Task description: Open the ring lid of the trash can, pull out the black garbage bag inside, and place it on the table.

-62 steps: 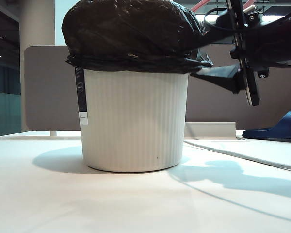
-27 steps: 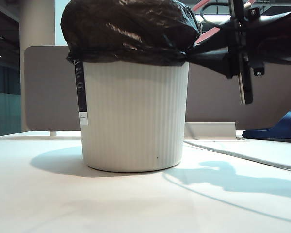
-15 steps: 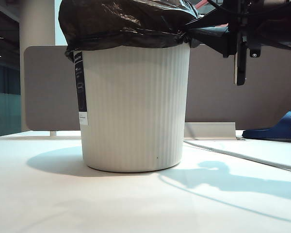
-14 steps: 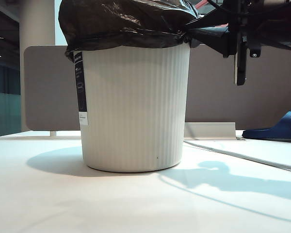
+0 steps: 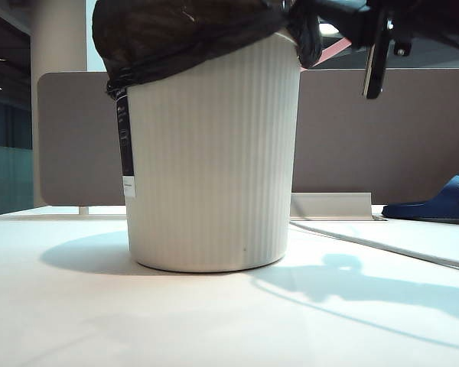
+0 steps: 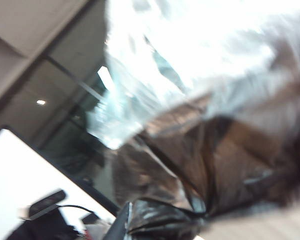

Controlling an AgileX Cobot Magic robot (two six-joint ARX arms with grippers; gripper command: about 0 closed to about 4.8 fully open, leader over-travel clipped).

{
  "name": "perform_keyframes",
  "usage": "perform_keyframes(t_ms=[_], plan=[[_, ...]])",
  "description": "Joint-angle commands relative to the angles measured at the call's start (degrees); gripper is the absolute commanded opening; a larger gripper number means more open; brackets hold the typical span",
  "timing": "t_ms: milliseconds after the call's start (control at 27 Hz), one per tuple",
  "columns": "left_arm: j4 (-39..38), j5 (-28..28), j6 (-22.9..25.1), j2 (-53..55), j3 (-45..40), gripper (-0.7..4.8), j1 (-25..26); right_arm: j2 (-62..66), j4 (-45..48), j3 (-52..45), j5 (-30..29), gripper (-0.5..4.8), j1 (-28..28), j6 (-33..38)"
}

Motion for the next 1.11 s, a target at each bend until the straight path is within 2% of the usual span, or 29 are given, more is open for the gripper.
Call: perform_keyframes(t_ms=[37, 629, 888, 1110], plan=[[0.81, -0.17, 0.26, 0.02, 0.15, 2.78, 0.0, -1.62, 3.19, 0.15, -1.6, -0.05, -0.02, 2.34], [0.87, -0.17, 0.13, 0.02, 0.15, 2.78, 0.0, -4.5, 3.13, 1.33, -2.97, -0.05, -0.22, 4.09], [0.9, -0.17, -0.17, 0.02, 0.15, 2.78, 0.0, -4.5, 2.56, 10.82, -7.8, -0.05, -0.22, 6.82], [0.9, -0.17, -0.2, 0.02, 0.15, 2.78, 0.0, -4.48, -3.32, 18.23, -9.77, -0.05, -0.17, 7.67]])
